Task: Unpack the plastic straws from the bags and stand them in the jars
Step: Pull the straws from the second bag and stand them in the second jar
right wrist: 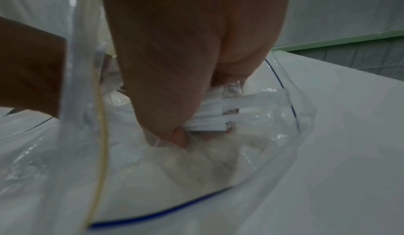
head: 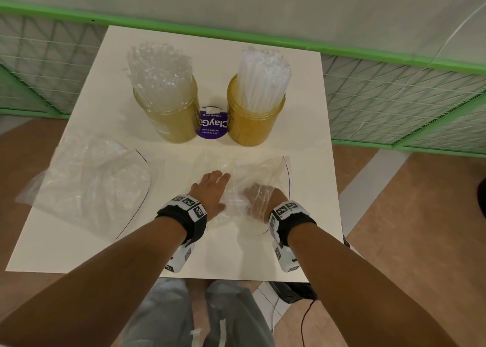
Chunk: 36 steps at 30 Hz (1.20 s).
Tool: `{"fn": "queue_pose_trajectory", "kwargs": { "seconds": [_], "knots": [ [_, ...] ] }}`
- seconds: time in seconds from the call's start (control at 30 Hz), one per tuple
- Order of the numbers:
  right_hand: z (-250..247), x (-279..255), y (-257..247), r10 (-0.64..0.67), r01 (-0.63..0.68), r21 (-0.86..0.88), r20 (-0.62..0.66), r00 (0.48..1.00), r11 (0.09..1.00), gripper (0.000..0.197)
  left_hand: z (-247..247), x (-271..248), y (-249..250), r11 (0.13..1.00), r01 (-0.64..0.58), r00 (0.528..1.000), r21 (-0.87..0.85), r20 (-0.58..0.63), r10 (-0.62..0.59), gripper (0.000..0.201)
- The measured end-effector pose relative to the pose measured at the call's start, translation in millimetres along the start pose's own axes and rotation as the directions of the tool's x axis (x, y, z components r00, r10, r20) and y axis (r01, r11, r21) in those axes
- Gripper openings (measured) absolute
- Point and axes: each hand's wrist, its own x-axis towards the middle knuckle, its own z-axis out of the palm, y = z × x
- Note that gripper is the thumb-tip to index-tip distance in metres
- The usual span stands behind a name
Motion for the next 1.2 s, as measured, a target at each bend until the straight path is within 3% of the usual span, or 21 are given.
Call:
{"fn": "queue_pose_trajectory", "kwargs": {
  "seconds": [0.07, 0.33, 0.47, 0.57, 0.67, 0.73, 0.8, 0.87, 0.93, 1.07, 1.2],
  "knots": [
    [-7.9, -7.5, -0.6, 0.001, -0.001, 0.001, -0.037, 0.999, 1.000, 0.036, 0.4, 0.2, -2.4, 1.000, -0.009, 1.000, 0.018, 0.012, 0.009, 0.079],
    [-41.3, -31.4, 36.0, 0.125, -0.123, -0.035, 0.052, 0.991, 0.992, 0.033, -9.4, 1.2, -11.0, 0.976, 0.032, 0.998, 0.217, 0.045, -0.043, 0.067],
    [-52.4, -43.7, 53.0, 0.170, -0.169, -0.012, 0.042, 0.985, 0.985, 0.033, -29.3, 0.5, -1.3, 0.974, 0.053, 0.994, 0.220, 0.080, -0.072, 0.086],
    [-62.7, -47.5, 56.8, 0.162, -0.162, -0.009, 0.007, 0.987, 0.987, 0.029, -50.3, -1.1, 24.6, 0.990, 0.054, 0.998, 0.134, 0.015, -0.056, 0.101],
    [-73.5, -50.1, 55.7, 0.159, -0.159, -0.022, -0.006, 0.987, 0.987, 0.030, -75.9, -1.9, 59.3, 0.992, -0.100, 0.983, -0.072, -0.161, 0.087, 0.091],
    [-79.7, -51.0, 54.2, 0.149, -0.149, -0.021, -0.010, 0.989, 0.989, 0.035, -86.2, -1.4, 82.5, 0.935, -0.305, 0.918, -0.182, -0.318, 0.237, 0.075],
    [-84.7, -53.7, 54.2, 0.142, -0.142, -0.020, -0.011, 0.990, 0.990, 0.039, -87.8, 1.6, 99.1, 0.887, -0.412, 0.883, -0.208, -0.332, 0.332, 0.059],
    [-88.6, -58.3, 55.8, 0.121, -0.122, -0.037, -0.023, 0.992, 0.992, 0.037, -81.1, 8.2, 102.4, 0.928, -0.346, 0.927, -0.136, -0.200, 0.317, 0.054],
    [-93.0, -62.5, 58.3, 0.084, -0.087, -0.069, -0.046, 0.995, 0.994, 0.028, -71.9, 13.8, 95.0, 0.971, -0.236, 0.966, 0.046, -0.101, 0.240, 0.056],
    [-107.8, -66.7, 54.6, 0.022, -0.040, -0.179, -0.096, 0.995, 0.983, 0.020, -55.3, 20.2, 85.8, 0.968, -0.180, 0.982, 0.175, -0.034, 0.188, 0.051],
    [-124.6, -65.8, 49.0, -0.028, -0.018, -0.286, -0.156, 0.987, 0.958, 0.020, -51.1, 27.2, 89.3, 0.992, -0.102, 0.988, 0.069, -0.105, 0.109, 0.029]
  ]
}}
